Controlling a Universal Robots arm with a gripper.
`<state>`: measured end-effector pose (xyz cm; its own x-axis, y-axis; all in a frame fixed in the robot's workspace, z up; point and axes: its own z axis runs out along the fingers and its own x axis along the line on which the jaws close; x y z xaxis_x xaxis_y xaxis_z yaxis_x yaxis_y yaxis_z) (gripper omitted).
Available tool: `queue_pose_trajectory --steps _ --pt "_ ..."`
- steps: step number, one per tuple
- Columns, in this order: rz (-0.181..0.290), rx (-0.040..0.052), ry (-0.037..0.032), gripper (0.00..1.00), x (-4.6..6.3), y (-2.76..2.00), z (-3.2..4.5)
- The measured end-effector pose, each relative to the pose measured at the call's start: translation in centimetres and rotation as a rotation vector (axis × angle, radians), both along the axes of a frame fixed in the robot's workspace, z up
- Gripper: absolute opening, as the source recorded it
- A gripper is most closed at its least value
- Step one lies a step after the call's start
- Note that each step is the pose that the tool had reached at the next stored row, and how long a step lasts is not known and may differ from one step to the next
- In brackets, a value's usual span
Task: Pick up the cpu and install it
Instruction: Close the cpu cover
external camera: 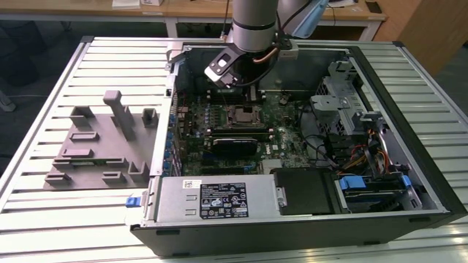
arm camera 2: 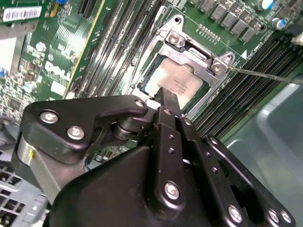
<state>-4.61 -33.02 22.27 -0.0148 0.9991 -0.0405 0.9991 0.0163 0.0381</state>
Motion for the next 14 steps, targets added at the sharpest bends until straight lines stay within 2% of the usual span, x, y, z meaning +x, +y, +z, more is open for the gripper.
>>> queue_pose_trajectory --steps 14 --pt "0.239 -0.0003 0.0000 0.11 0.00 0.00 0.00"
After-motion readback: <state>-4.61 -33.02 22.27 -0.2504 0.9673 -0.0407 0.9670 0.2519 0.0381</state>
